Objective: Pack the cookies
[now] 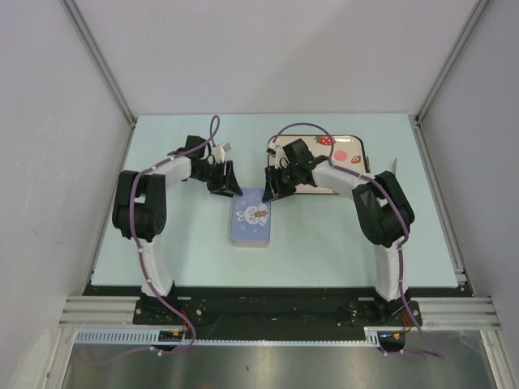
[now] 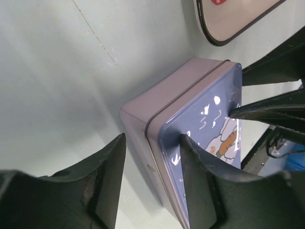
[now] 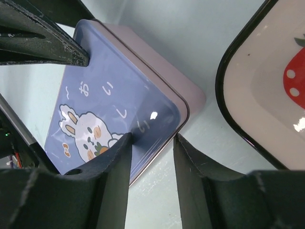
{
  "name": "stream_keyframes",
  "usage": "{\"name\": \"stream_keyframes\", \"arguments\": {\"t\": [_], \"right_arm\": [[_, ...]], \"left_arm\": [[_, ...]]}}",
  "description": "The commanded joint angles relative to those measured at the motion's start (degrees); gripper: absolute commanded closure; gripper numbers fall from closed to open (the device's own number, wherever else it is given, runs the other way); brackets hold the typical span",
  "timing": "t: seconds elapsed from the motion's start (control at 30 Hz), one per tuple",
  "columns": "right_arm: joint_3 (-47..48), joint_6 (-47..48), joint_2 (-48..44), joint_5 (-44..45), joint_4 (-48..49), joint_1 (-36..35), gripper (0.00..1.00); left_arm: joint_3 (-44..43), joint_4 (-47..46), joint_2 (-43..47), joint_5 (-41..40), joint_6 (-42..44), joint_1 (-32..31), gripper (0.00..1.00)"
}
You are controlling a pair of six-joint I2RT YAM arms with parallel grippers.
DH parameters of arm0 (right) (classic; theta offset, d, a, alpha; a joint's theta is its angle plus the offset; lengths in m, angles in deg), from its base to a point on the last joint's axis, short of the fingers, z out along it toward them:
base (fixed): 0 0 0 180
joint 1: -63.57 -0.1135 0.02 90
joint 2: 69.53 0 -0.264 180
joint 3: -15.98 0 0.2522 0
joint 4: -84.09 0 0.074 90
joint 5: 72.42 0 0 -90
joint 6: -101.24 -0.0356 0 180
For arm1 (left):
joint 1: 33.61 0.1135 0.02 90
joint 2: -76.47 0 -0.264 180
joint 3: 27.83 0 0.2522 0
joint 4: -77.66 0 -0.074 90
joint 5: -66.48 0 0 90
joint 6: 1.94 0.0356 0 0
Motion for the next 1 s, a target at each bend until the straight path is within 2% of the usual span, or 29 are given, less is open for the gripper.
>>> {"name": "stream_keyframes", "arguments": {"t": [0.0,0.23,0.53,0.57,0.6,0.7,0.73,0.8,0.97], "right_arm": [[-2.05,3.98,-1.54,4.10,-4.79,-1.90,0.54],[1.02,6.18,-5.58,8.39,-7.52,1.88,0.41],[1.20,11.27,-15.32,20.16,-5.41,3.64,0.33],[1.20,11.80,-16.30,21.58,-5.15,3.82,0.32],[1.20,12.42,-17.27,23.07,-4.28,3.99,0.26],[0.67,14.69,-21.75,28.09,-1.55,5.13,0.22],[0.50,15.23,-23.67,30.88,-1.02,5.57,0.15],[-0.20,15.93,-25.62,31.87,1.27,7.06,0.09],[-0.56,19.80,-30.89,39.95,5.83,9.09,0.00]], "left_arm": [[2.20,-3.26,1.56,-8.96,3.52,-0.46,0.46],[4.13,-5.28,7.18,-7.73,3.16,-0.46,0.41],[6.07,-11.08,19.21,-7.73,1.67,1.65,0.30],[5.98,-11.52,20.10,-7.73,1.50,2.00,0.27],[5.81,-11.87,20.98,-8.34,1.50,2.61,0.26],[6.07,-13.72,24.32,-10.71,1.93,3.58,0.20],[6.42,-14.42,25.54,-11.41,1.85,3.76,0.15],[7.82,-15.91,28.97,-13.96,1.67,4.02,0.12],[7.83,-17.59,35.91,-19.67,2.73,4.11,0.01]]}}
